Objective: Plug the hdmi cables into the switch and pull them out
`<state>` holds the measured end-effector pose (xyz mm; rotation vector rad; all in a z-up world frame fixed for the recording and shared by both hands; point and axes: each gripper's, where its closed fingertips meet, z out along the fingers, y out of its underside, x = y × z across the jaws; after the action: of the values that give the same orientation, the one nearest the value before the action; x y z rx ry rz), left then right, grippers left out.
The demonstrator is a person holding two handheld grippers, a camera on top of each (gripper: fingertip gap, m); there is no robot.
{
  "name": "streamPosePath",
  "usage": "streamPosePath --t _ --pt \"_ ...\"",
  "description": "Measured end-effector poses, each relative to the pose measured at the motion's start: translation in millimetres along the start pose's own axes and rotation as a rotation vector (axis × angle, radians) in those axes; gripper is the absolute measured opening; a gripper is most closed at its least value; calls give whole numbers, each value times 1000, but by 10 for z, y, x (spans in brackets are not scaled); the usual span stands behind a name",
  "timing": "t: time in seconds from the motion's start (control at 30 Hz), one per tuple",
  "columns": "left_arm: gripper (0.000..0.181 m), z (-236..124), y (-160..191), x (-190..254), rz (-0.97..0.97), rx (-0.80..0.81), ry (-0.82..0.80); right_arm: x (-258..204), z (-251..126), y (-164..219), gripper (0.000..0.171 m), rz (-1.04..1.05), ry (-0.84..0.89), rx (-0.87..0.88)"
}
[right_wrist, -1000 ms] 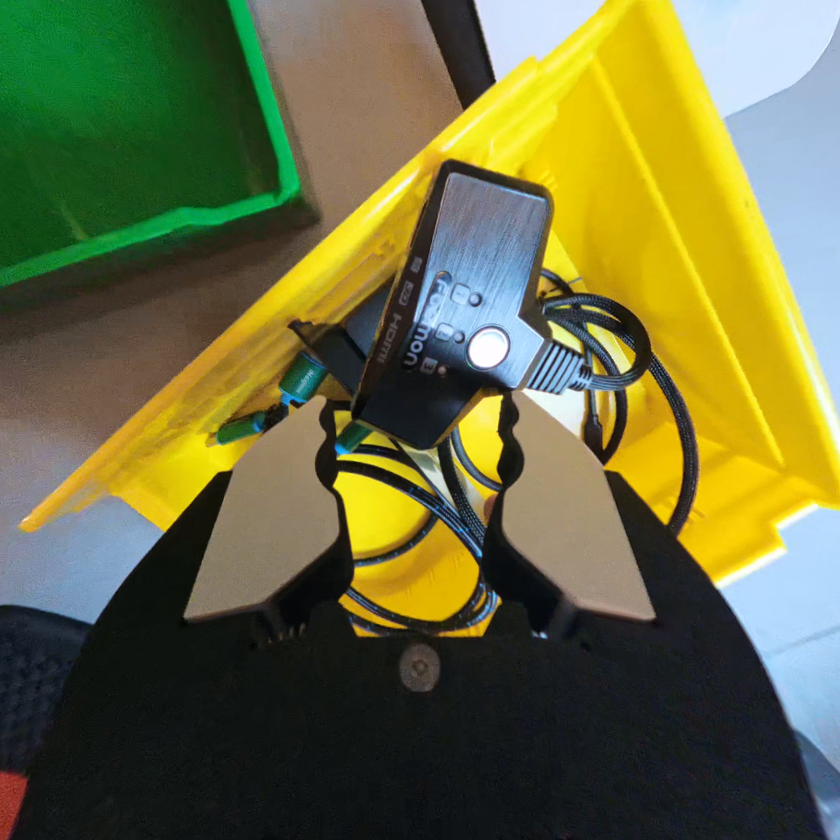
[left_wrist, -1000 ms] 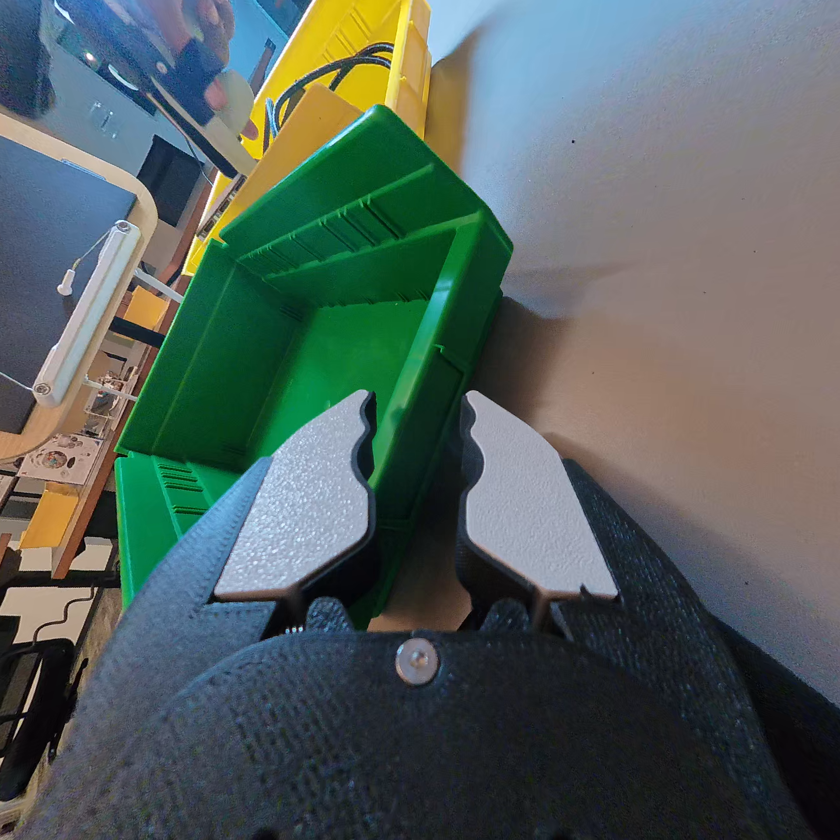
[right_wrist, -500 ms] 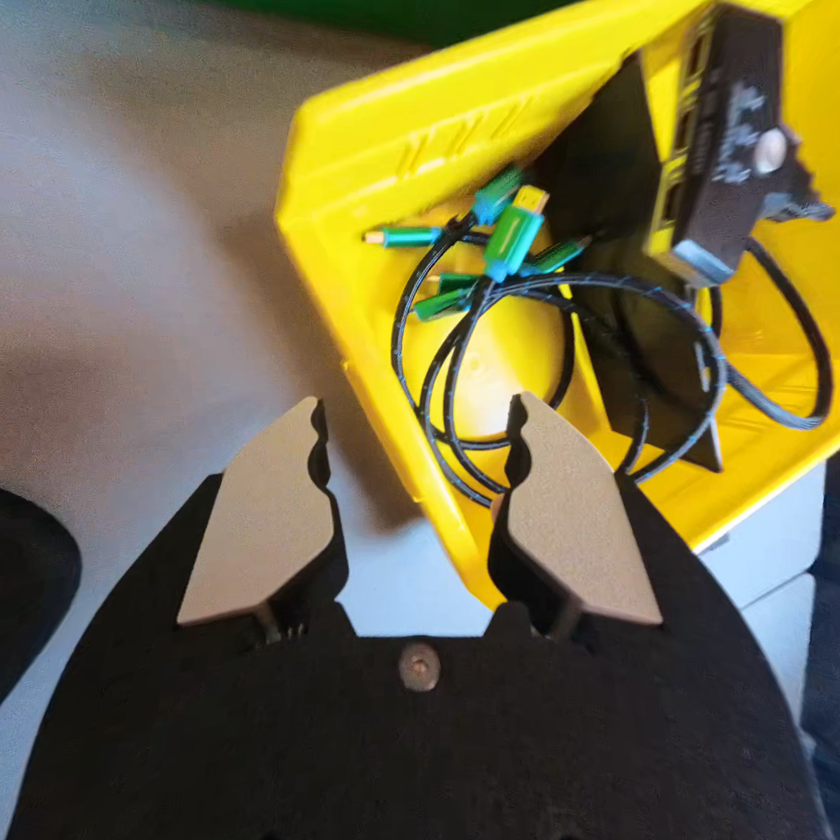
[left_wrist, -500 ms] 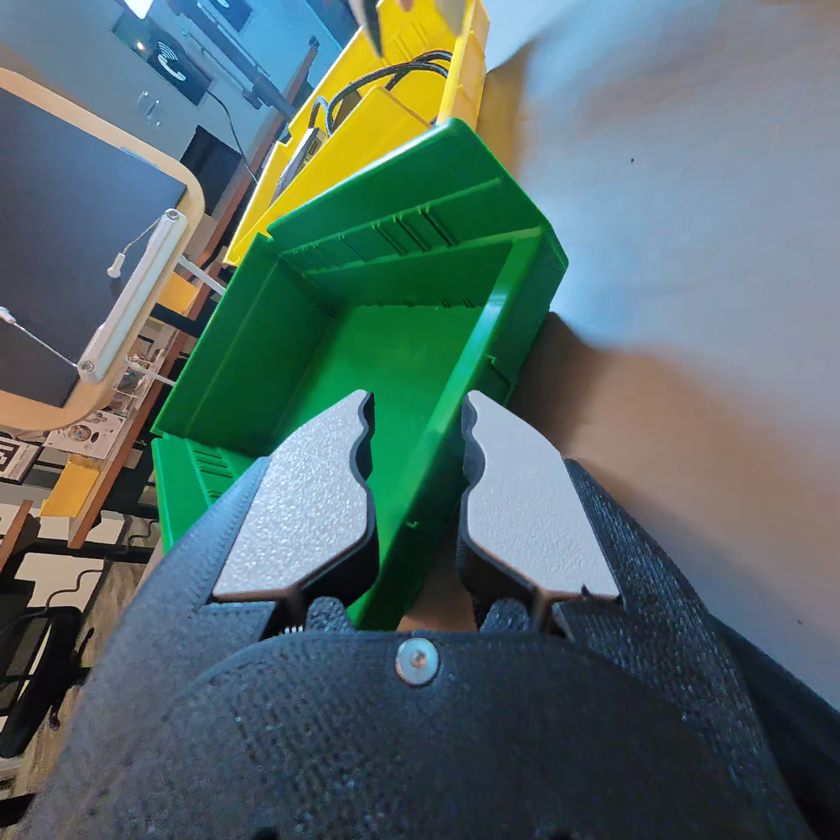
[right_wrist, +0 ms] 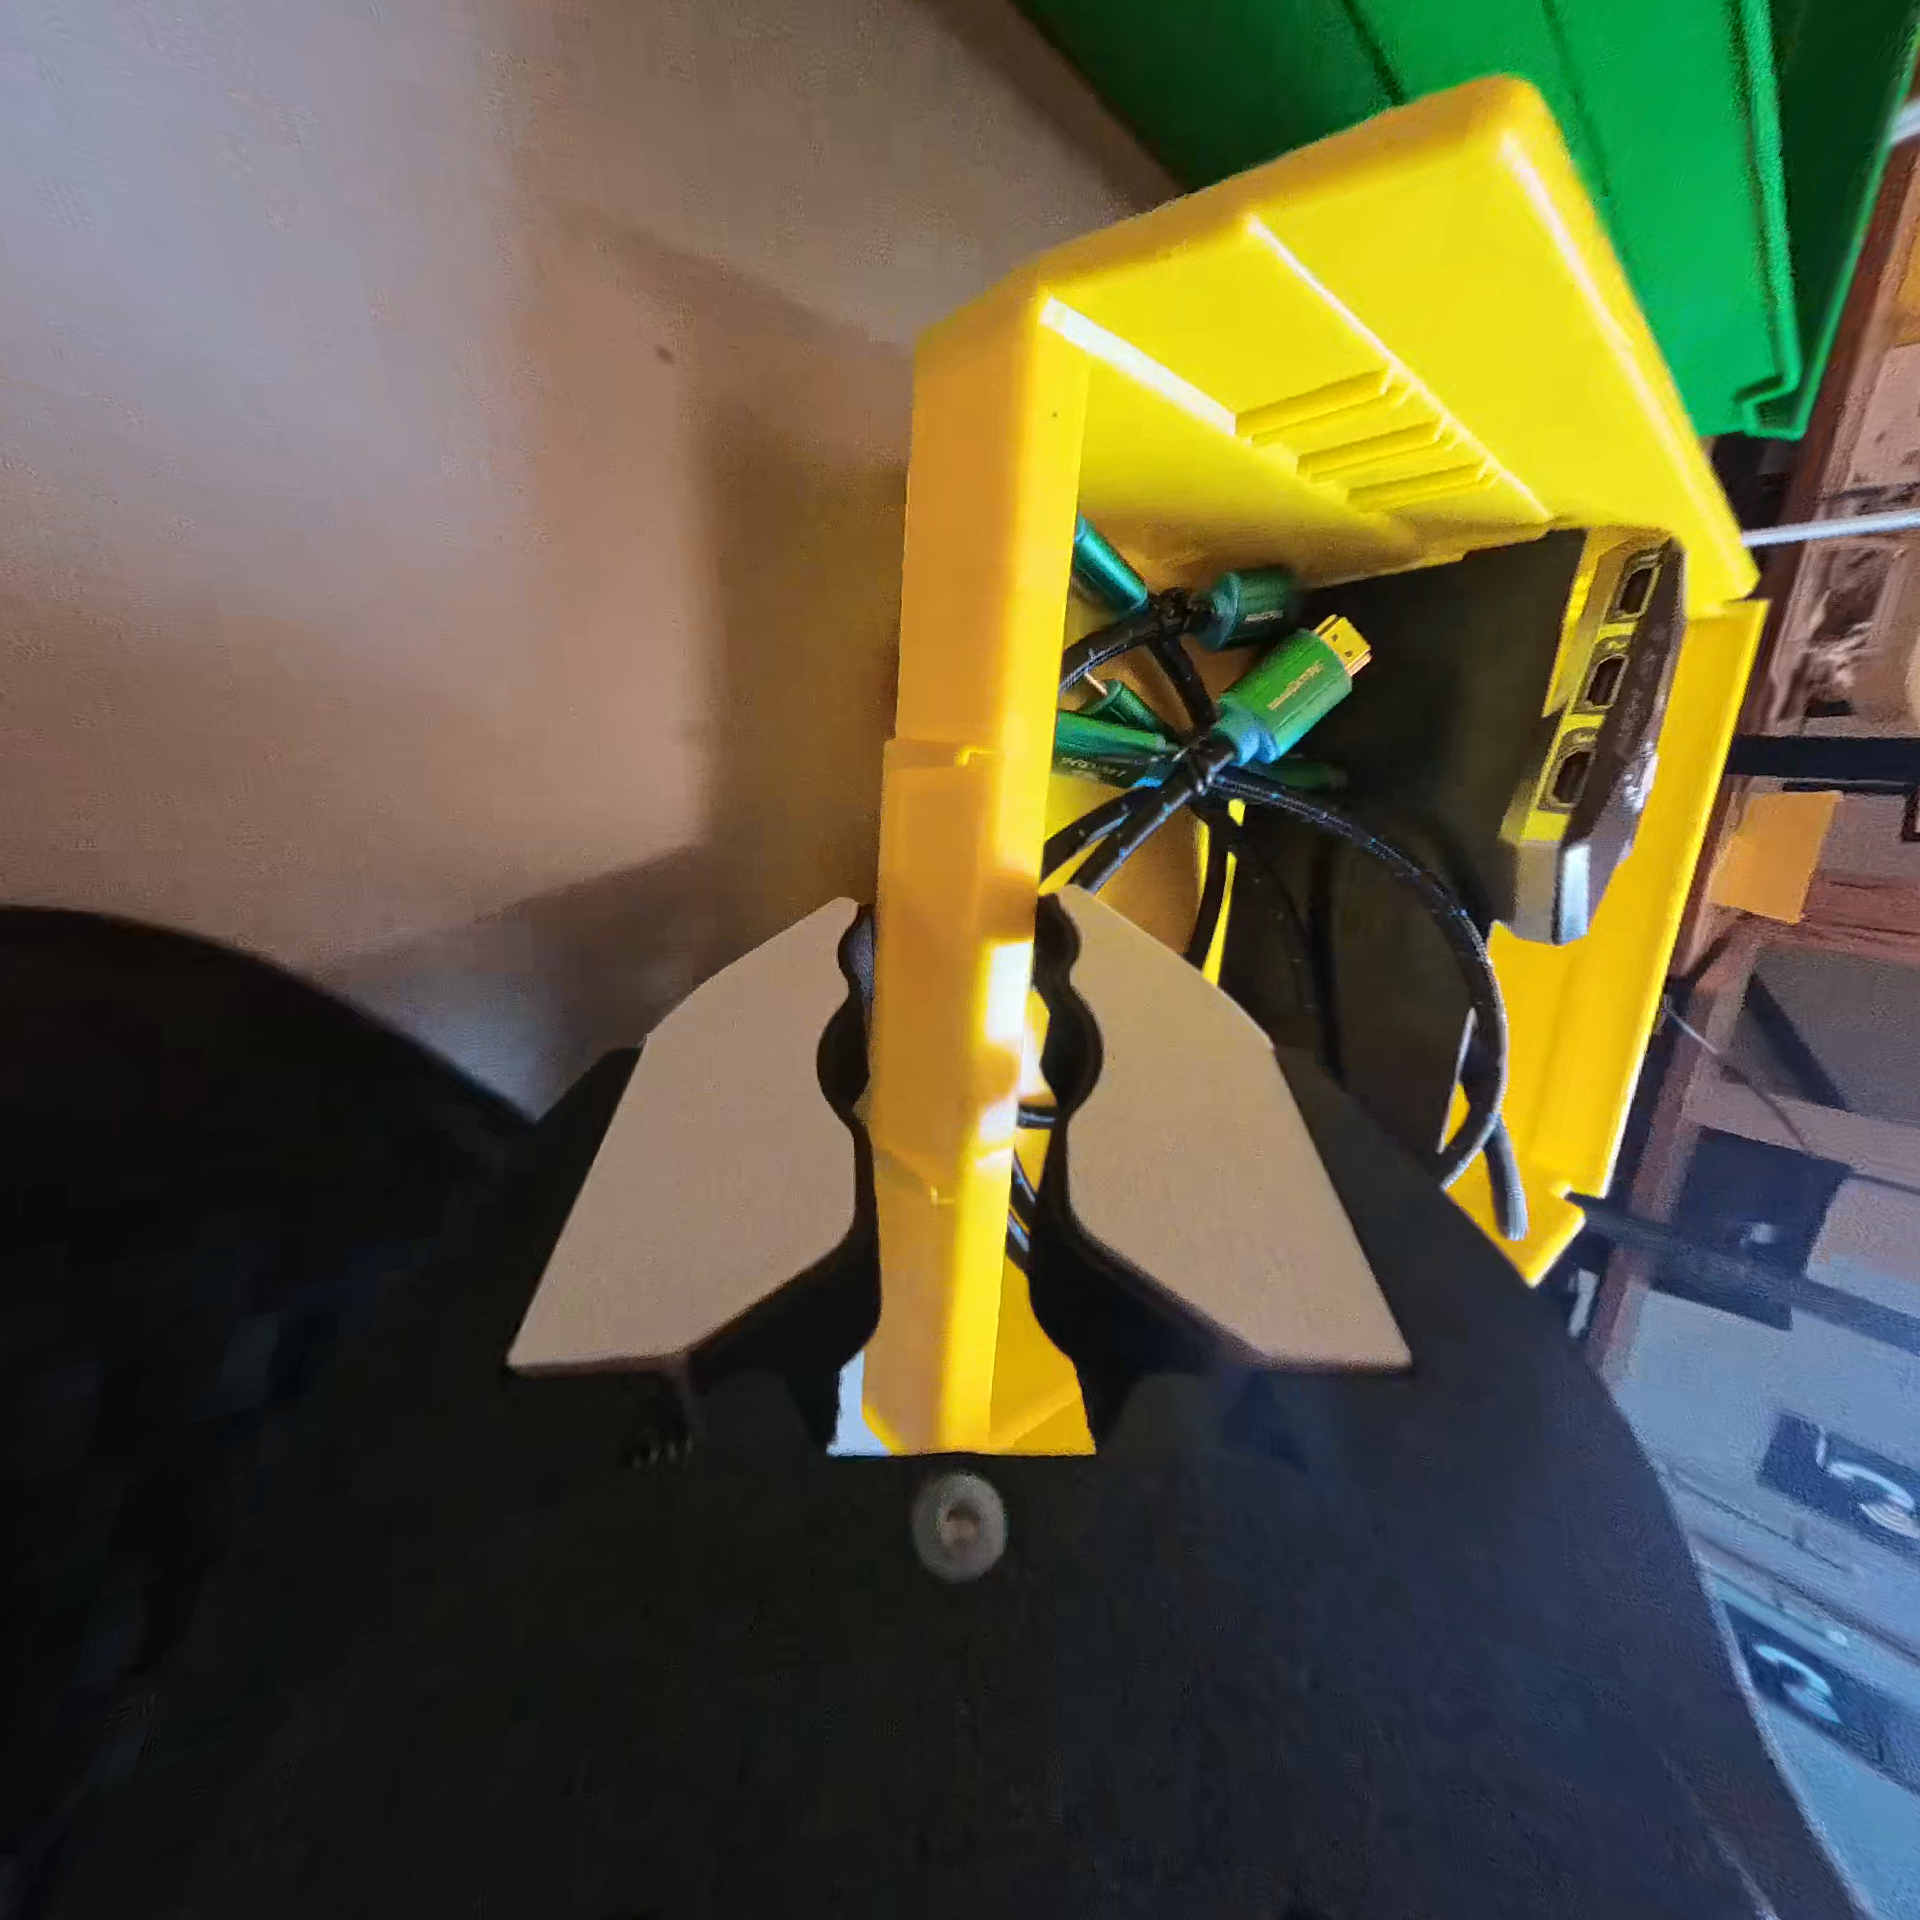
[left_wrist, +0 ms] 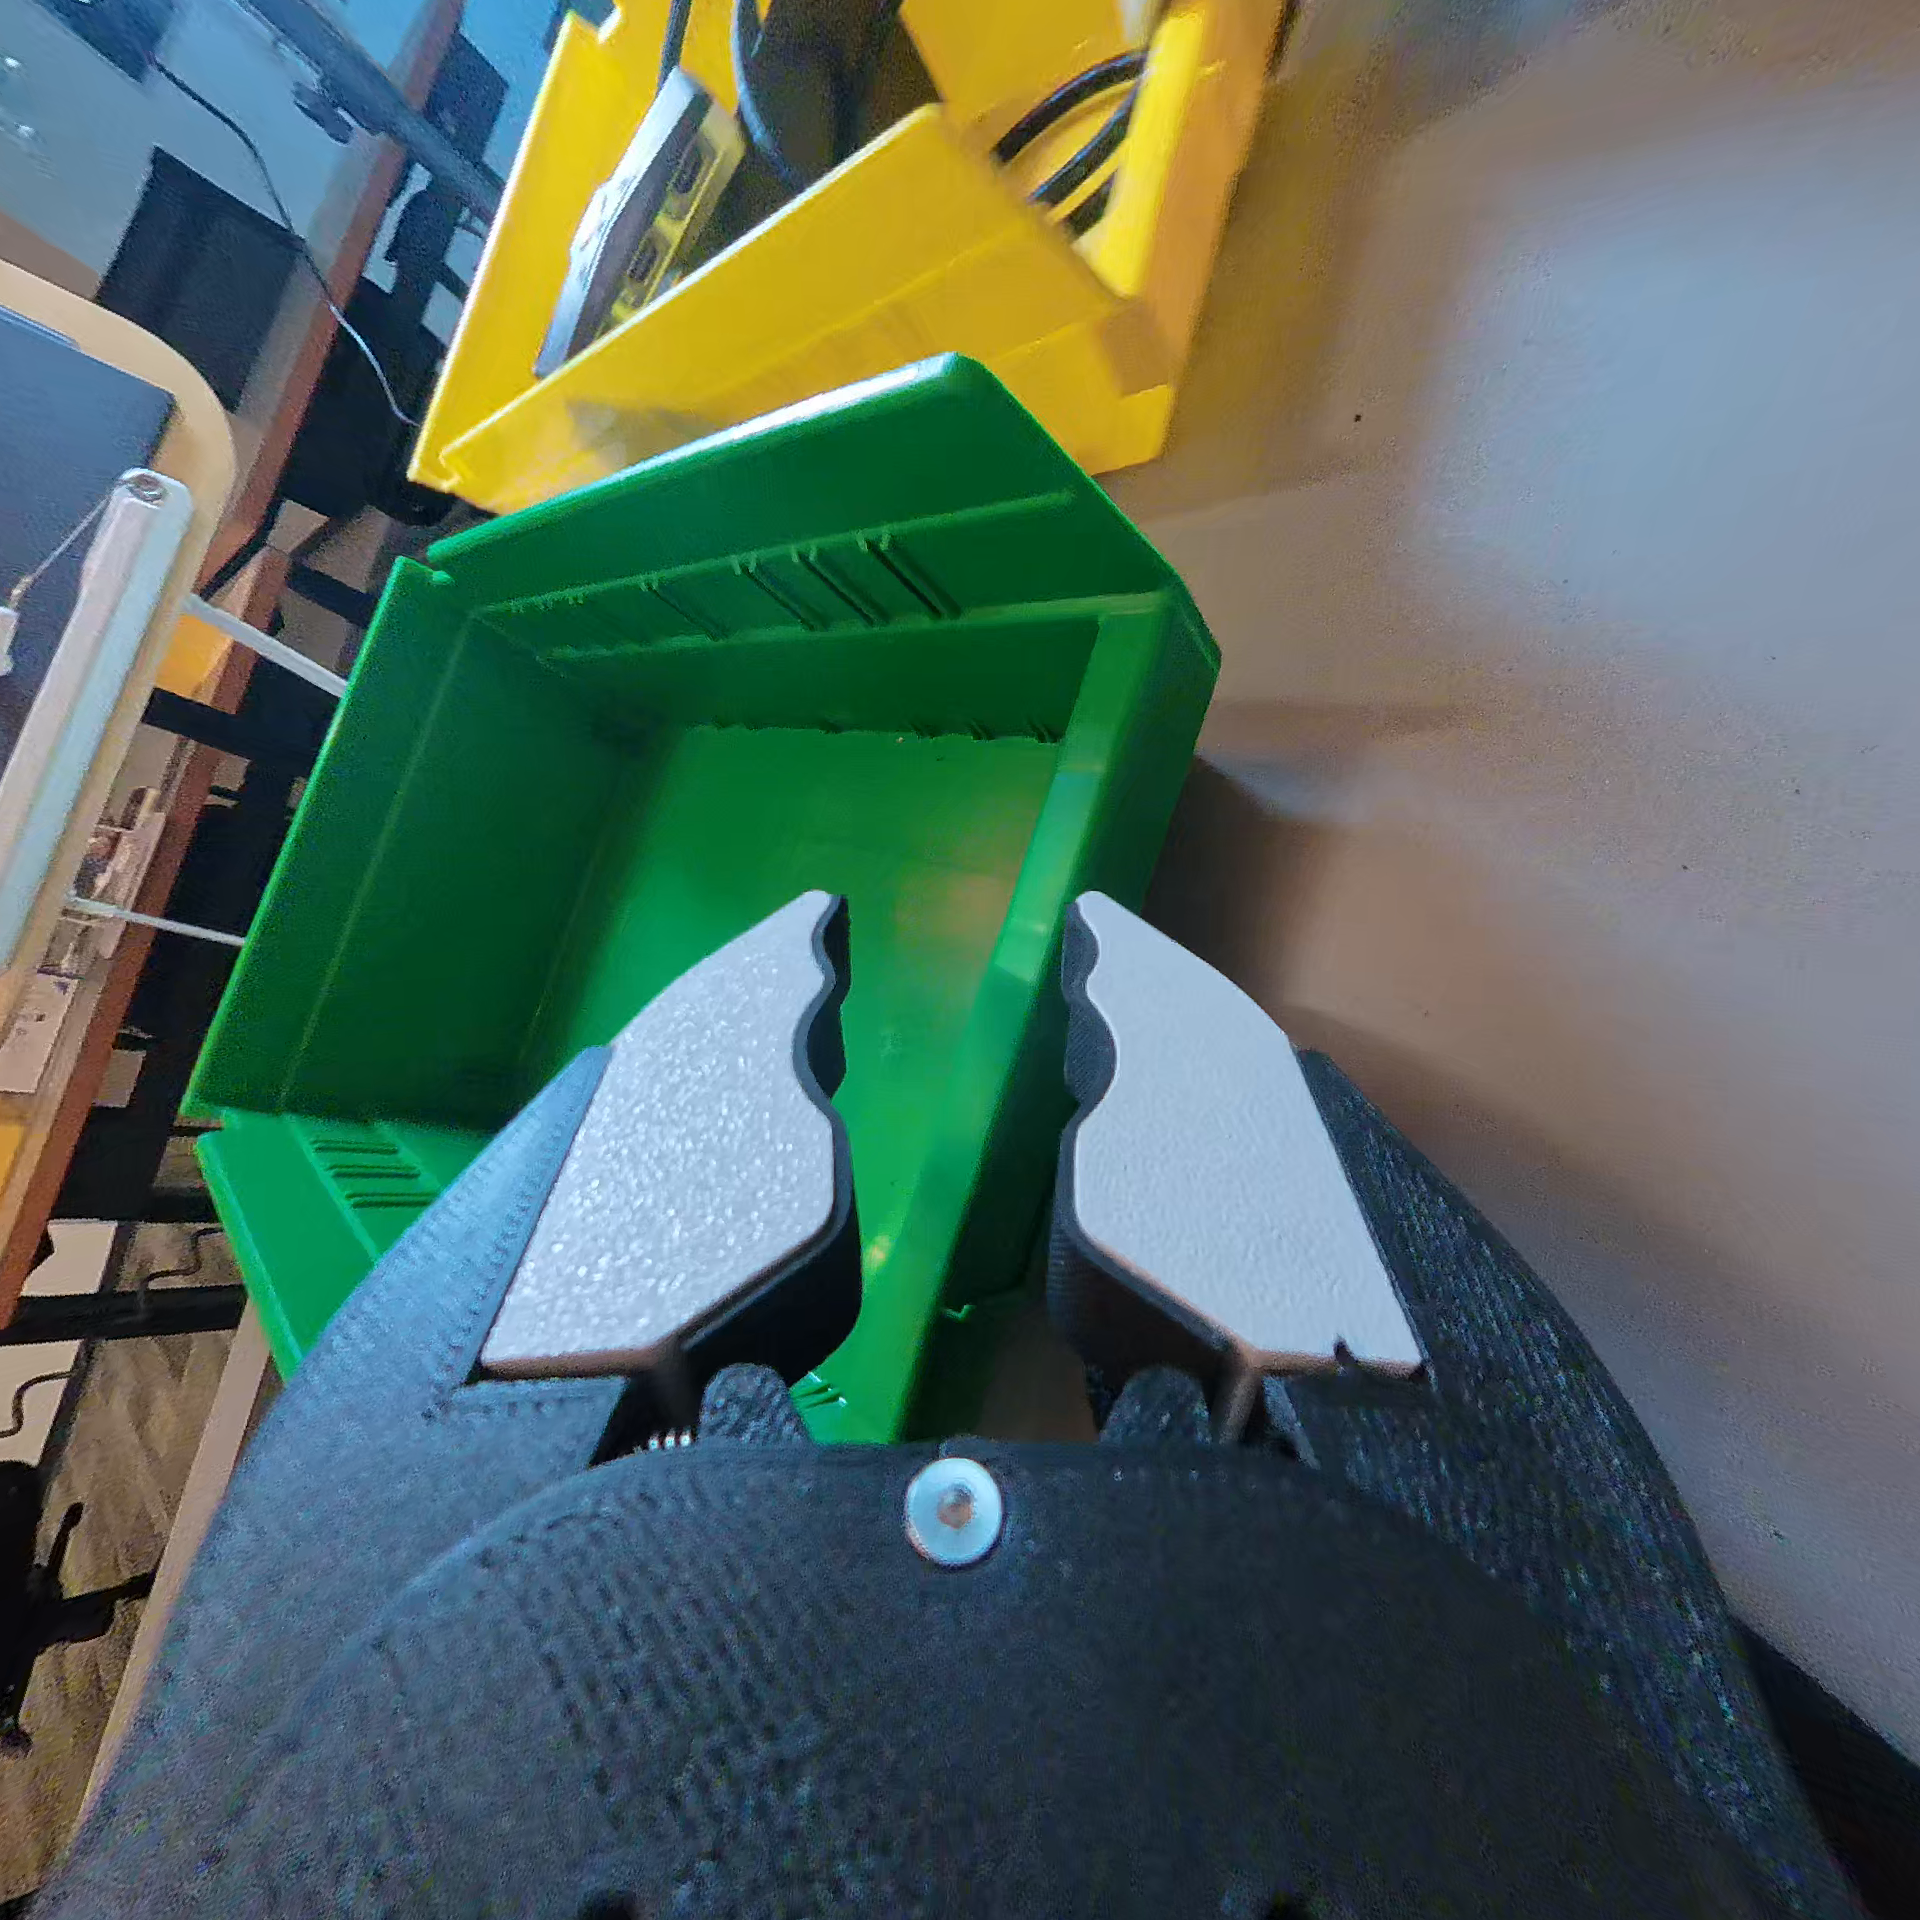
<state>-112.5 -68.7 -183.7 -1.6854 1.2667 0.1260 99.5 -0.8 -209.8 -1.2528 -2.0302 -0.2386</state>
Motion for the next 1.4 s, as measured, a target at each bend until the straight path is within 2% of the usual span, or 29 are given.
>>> streamPosePath --t 0.07,0.13,0.17,0.23,0.27,0.37,0.43,0.5,0.57,0.63,0.67,0.7,0.83,0.87,1.0,1.13,1.23,1.4 --pt "43 56 2 -53 29 -15 -5 -166 -401 -278 30 94 24 172" --pt "40 140 28 -163 108 -53 -67 -91 -901 -422 30 376 44 373" --pt "39 191 64 -256 149 -90 -124 29 -1125 -341 31 547 89 443" --pt "37 248 152 -509 187 -182 -283 245 -1423 110 31 857 236 507" --pt "36 252 120 -550 178 -177 -312 270 -1458 393 34 979 290 504" --pt "35 187 -334 -381 -95 42 -232 61 -1172 921 62 1229 258 398" --pt "40 175 -730 -114 -380 212 -67 -26 -916 939 71 1299 203 375" --pt "48 248 -1008 73 -612 296 42 -7 -722 884 67 1328 190 361" --pt "57 437 -1128 176 -739 302 59 58 -617 803 35 1308 208 360" --pt "69 696 -1148 298 -795 254 74 141 -616 821 27 1294 304 329" --pt "66 809 -1150 346 -797 238 79 152 -633 807 24 1277 327 332" --pt "54 899 -1140 350 -786 225 58 139 -635 778 23 1270 326 337" --pt "45 892 -1124 328 -673 162 -24 124 -738 721 23 1224 374 349" --pt "37 836 -1139 331 -629 173 -46 132 -788 699 23 1209 393 356" --pt "36 605 -1250 340 -545 205 -105 208 -1071 529 21 1157 493 412" --pt "36 100 -1480 142 -499 318 -226 446 -1461 180 21 1082 566 519" --pt "36 -425 -1512 -75 -472 347 -326 682 -1606 -260 21 1025 545 606" --pt "36 -1428 -1153 -385 -495 299 -471 996 -1425 -1303 21 979 385 783"
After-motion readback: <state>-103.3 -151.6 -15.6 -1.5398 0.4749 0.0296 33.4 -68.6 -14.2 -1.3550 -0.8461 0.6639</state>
